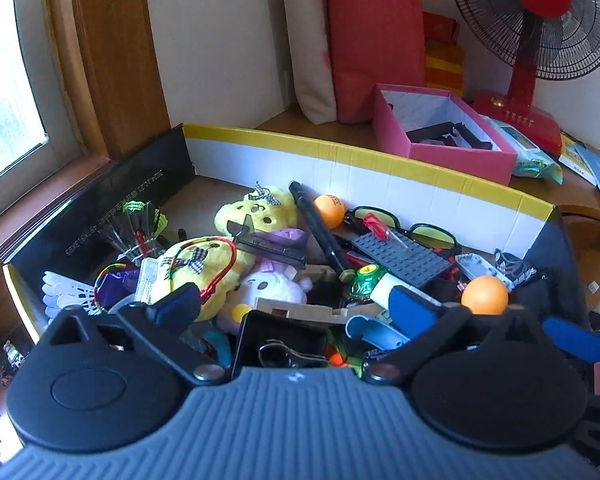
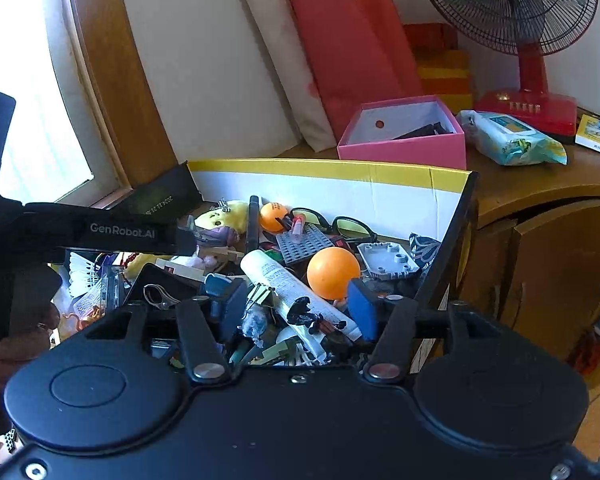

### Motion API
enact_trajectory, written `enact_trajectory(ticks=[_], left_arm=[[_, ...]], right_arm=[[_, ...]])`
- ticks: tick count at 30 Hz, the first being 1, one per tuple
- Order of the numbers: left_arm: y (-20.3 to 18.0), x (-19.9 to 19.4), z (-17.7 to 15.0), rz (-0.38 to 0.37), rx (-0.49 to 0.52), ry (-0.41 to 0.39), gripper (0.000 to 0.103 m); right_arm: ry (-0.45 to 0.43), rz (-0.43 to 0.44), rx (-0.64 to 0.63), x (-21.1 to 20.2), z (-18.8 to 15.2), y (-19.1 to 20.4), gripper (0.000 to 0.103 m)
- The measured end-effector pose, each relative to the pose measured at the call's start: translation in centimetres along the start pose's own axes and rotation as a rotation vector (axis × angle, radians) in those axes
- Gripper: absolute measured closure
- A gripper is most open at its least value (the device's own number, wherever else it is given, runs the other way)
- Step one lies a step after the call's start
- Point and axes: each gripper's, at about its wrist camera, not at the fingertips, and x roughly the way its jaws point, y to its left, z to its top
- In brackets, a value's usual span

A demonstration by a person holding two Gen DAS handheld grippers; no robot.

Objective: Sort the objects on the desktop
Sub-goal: 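Withdraw both grippers from the yellow box back over the desk pieces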

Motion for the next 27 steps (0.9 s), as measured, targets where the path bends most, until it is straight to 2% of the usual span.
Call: enact_trajectory(ticks=[5, 9, 18, 27], left_arm=[[0.9, -0.4, -0.4, 0.020, -0.032, 0.010, 0.000], [2.6, -1.4, -1.1, 0.034, -0.062, -0.003, 0.000], [8.3, -5.5, -4.9, 0.095, -0.110, -0.025, 0.000], [14.3, -10.1, -9.5, 0.202, -0.194, -0.014, 0.000]], right_arm=[[0.000, 0.013, -0.007, -0.1, -0.2, 0.6, 0.036], [-0.015, -0.001, -0.028, -0.3, -0.1, 1.6, 0.024], [-0.046, -0.034, -0.086, -1.9, 0.0, 5.1, 0.019], [-0.021, 0.045, -0.154, -3.1, -1.3, 10.6, 0.017]])
